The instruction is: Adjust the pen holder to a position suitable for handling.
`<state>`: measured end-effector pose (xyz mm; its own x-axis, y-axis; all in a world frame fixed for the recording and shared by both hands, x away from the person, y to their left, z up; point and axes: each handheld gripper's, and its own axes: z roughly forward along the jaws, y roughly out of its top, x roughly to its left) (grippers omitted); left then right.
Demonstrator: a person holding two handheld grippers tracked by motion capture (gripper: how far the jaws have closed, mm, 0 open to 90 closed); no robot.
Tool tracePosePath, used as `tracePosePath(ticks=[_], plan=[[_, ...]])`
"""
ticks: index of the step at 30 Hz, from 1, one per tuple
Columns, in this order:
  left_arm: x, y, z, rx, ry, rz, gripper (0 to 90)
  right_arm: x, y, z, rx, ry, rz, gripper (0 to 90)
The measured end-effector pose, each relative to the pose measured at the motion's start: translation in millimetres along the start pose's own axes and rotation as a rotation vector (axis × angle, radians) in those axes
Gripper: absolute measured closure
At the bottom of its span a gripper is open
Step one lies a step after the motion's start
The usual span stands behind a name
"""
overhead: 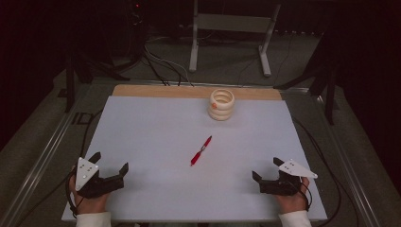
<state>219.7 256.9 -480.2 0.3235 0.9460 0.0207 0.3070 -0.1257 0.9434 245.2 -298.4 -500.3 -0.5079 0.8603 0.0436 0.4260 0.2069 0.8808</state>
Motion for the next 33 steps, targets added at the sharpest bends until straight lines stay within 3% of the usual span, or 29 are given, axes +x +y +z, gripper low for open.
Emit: tracePosePath(ticks=[14,20,28,33], plan=[[-11.1,-3.8,6.3,0.016,0.016,0.063,0.4,2.7,3.6,-0.8,-0.026,-0.005,0.013,0.0],[-13.8,-6.3,8.0,0.009,0.013,0.065,0.4,4.6,10.1,4.1,-0.02,0.021,0.002,0.0],[-13.2,-7.3,8.7,0.008,0.018,0.057,0.4,7.4,28.2,3.2,-0.04,0.025,-0.038,0.0],[-13.2,-8.0,9.8,0.006,0.013,0.05,0.4,5.9,37.9,5.6,-0.047,0.022,-0.038,0.0]])
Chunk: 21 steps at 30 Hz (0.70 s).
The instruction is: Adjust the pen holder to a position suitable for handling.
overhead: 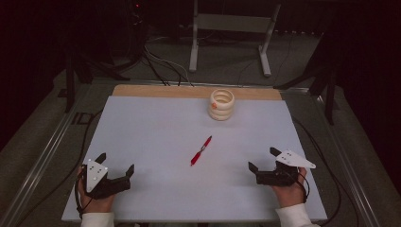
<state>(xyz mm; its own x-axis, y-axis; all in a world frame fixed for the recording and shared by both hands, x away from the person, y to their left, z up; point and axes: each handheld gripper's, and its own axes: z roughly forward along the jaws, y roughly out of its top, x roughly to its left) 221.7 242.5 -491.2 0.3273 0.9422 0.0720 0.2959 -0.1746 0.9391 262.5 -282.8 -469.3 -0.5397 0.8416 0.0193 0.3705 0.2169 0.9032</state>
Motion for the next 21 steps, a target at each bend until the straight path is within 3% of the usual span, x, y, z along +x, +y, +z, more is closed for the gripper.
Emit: tracePosePath(ticks=[5,21], plan=[[0.3,-0.9,1.5,0.003,0.001,0.0,0.4,-1.8,6.0,2.2,-0.012,0.006,0.011,0.0],[-1.4,-3.0,5.9,0.02,0.006,-0.001,0.4,-3.4,55.3,20.2,-0.027,0.032,0.029,0.0]])
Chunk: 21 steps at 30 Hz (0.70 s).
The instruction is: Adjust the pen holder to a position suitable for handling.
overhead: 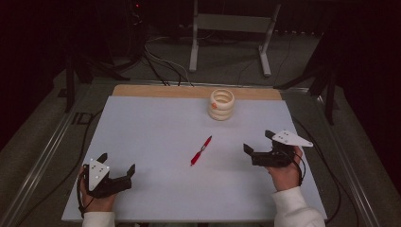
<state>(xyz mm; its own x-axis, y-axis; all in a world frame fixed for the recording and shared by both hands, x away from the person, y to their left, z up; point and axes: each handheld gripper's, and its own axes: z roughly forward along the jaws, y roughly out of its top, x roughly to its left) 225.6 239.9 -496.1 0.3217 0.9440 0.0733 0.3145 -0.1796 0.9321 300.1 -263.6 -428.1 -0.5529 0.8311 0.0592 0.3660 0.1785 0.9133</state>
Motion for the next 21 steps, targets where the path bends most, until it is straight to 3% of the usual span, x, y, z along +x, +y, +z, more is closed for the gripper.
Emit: tracePosePath(ticks=[21], plan=[[-0.9,-0.4,0.1,-0.001,0.003,-0.003,0.4,7.9,56.8,42.4,-0.003,0.008,-0.014,0.0]])
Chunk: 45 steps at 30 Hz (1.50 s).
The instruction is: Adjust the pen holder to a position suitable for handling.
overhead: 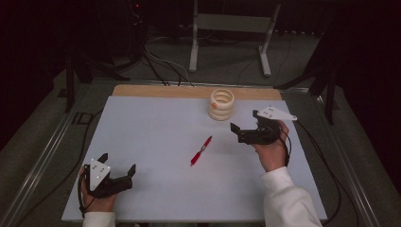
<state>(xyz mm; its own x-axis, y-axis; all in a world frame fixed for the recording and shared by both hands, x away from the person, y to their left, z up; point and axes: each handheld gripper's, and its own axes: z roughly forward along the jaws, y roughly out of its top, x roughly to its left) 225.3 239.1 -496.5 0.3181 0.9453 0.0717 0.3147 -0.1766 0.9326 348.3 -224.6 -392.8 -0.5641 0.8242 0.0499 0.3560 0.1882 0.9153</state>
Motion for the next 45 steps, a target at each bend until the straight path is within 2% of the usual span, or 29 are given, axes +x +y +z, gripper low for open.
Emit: tracePosePath(ticks=[19,30,42,45], plan=[[-0.2,-0.7,0.6,0.005,0.002,0.0,0.4,-6.4,17.4,36.6,0.034,-0.021,0.002,0.0],[0.0,-1.4,0.6,0.007,0.004,-0.002,0.4,-17.9,25.7,55.0,0.042,-0.045,0.02,0.0],[1.2,-1.9,0.0,0.003,0.004,-0.012,0.4,-35.2,27.9,85.2,0.053,-0.084,0.052,0.0],[1.9,-1.9,-0.6,-0.002,0.003,-0.014,0.4,-40.7,24.9,97.5,0.061,-0.104,0.063,0.0]])
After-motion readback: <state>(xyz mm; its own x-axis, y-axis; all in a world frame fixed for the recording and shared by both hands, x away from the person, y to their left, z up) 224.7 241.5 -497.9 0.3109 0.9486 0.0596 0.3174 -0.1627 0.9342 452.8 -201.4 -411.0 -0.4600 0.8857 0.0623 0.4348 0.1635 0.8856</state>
